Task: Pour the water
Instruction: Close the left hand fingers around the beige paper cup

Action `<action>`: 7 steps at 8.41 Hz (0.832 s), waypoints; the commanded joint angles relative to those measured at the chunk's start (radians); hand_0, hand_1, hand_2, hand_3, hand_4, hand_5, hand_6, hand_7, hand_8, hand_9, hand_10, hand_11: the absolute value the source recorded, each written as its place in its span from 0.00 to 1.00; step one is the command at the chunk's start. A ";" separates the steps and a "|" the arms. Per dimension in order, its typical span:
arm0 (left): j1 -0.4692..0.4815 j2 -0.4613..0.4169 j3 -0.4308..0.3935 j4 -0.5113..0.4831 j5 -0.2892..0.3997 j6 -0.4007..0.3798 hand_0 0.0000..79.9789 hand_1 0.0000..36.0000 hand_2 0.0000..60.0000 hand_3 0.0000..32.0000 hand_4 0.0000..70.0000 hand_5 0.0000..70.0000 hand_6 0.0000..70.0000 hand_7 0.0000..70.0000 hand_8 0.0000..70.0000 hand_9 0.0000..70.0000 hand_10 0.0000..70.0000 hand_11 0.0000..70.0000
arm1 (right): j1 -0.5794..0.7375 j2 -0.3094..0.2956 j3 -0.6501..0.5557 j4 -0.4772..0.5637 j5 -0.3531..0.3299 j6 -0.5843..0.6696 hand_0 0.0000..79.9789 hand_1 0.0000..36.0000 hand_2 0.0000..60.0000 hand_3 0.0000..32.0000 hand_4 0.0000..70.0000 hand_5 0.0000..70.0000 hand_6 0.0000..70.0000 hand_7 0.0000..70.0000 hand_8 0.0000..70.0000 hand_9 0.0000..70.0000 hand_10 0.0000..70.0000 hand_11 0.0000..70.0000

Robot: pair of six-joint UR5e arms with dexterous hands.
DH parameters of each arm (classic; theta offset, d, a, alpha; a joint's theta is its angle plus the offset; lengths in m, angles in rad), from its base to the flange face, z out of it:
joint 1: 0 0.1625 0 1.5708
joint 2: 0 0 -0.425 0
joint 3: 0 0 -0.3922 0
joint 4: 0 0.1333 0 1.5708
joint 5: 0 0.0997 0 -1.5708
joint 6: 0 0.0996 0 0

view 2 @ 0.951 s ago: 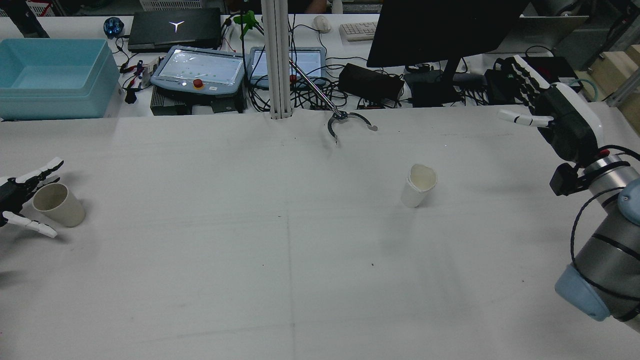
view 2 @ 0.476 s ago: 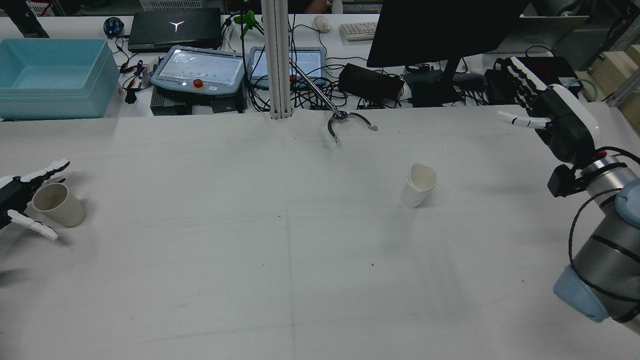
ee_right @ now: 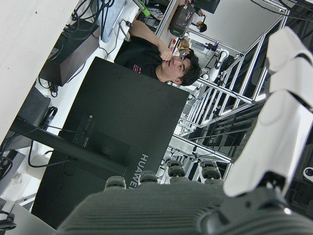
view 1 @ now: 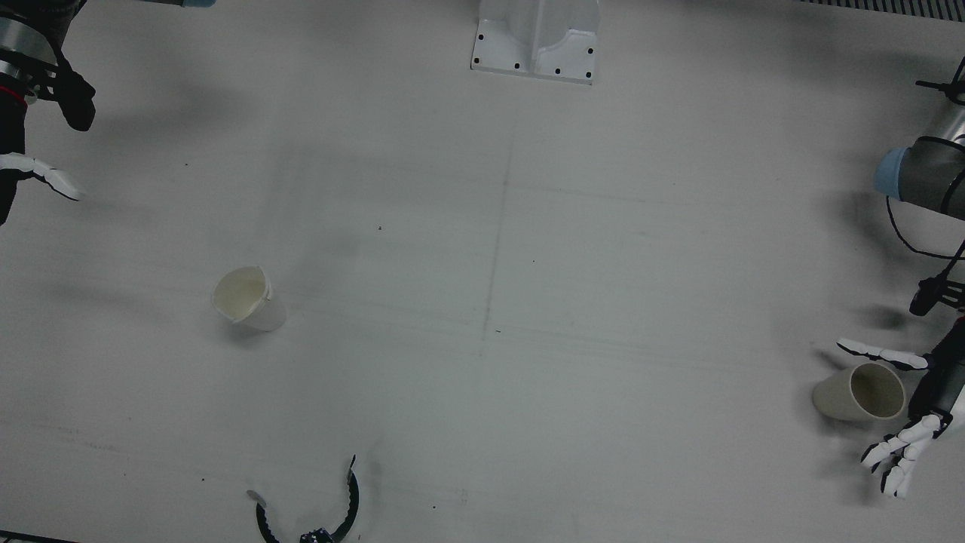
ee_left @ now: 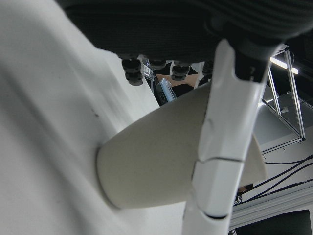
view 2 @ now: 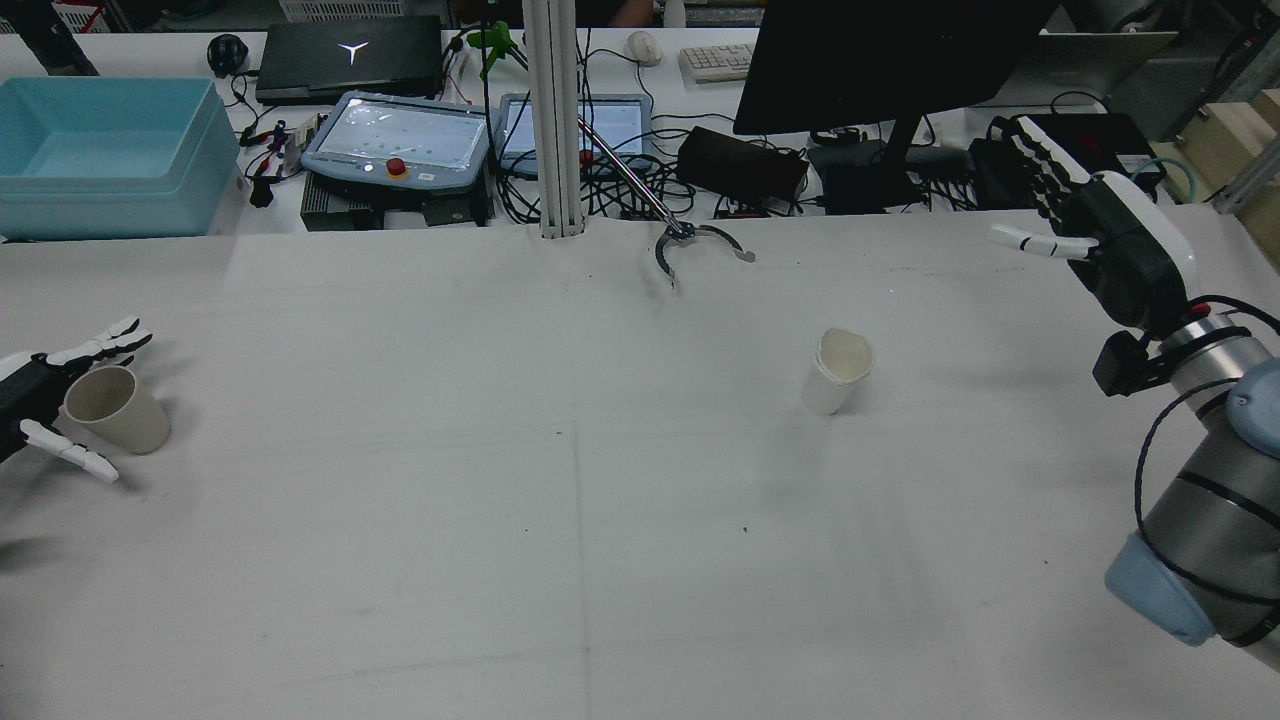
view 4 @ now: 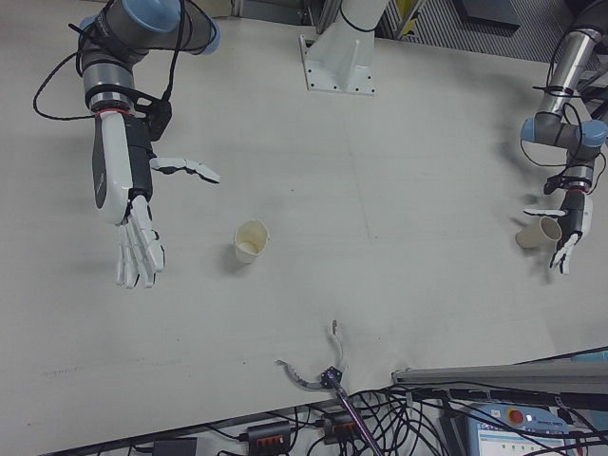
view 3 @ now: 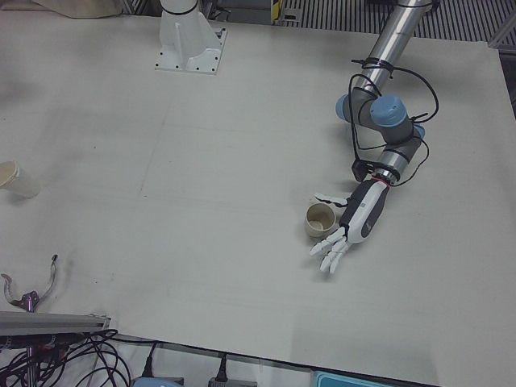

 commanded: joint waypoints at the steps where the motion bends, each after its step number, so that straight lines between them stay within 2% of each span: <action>1: 0.002 -0.023 0.002 0.027 0.006 0.000 1.00 0.61 0.00 0.00 0.44 0.00 0.09 0.05 0.00 0.00 0.09 0.17 | -0.001 -0.001 -0.001 0.000 0.000 0.000 0.57 0.38 0.29 0.26 0.00 0.06 0.11 0.04 0.03 0.01 0.00 0.00; 4: 0.036 -0.029 0.006 0.038 0.008 -0.011 1.00 0.61 0.00 0.00 0.45 0.02 0.09 0.04 0.00 0.00 0.09 0.17 | -0.001 0.000 -0.001 0.000 0.000 0.000 0.57 0.38 0.29 0.27 0.00 0.06 0.11 0.03 0.04 0.02 0.00 0.00; 6: 0.065 -0.029 0.006 0.059 0.008 -0.049 1.00 0.55 0.00 0.00 0.47 0.55 0.08 0.03 0.00 0.00 0.09 0.16 | -0.001 0.000 -0.002 0.000 0.000 0.000 0.57 0.37 0.29 0.26 0.00 0.06 0.11 0.03 0.04 0.02 0.00 0.00; 7: 0.065 -0.029 0.004 0.064 0.008 -0.052 1.00 0.53 0.00 0.00 0.48 0.76 0.07 0.02 0.00 0.00 0.09 0.17 | -0.001 0.000 -0.008 0.000 0.002 0.000 0.57 0.37 0.29 0.26 0.00 0.06 0.11 0.03 0.04 0.02 0.00 0.00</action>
